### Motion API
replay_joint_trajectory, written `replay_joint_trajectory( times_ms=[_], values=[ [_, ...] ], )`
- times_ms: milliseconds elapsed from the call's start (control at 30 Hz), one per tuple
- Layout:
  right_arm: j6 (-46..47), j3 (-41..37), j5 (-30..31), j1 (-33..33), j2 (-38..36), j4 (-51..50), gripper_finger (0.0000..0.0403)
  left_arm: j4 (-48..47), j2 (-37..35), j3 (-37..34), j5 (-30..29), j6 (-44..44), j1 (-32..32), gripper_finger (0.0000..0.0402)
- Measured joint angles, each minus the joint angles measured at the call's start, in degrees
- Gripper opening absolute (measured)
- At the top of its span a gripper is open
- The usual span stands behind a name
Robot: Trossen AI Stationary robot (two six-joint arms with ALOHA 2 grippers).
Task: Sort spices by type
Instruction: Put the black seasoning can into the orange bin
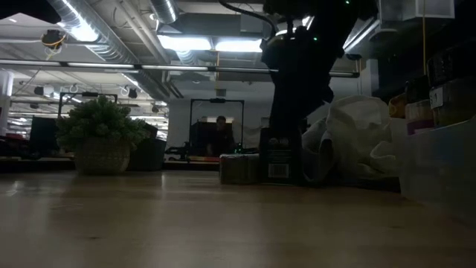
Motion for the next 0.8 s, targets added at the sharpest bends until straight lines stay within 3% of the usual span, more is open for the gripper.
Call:
replay_joint_trajectory(
  times_ms=[533, 800],
  values=[
    [-0.2, 0.1, 0.1, 0.0, 0.5, 0.1, 0.0228, 0.0, 0.0, 0.0, 0.0, 0.1, 0.0, 0.0226],
    [-2.0, 0.1, -3.7, 0.0, 0.4, 0.3, 0.0228, 0.0, 0.0, 0.0, 0.0, 0.1, 0.0, 0.0226]
  ],
)
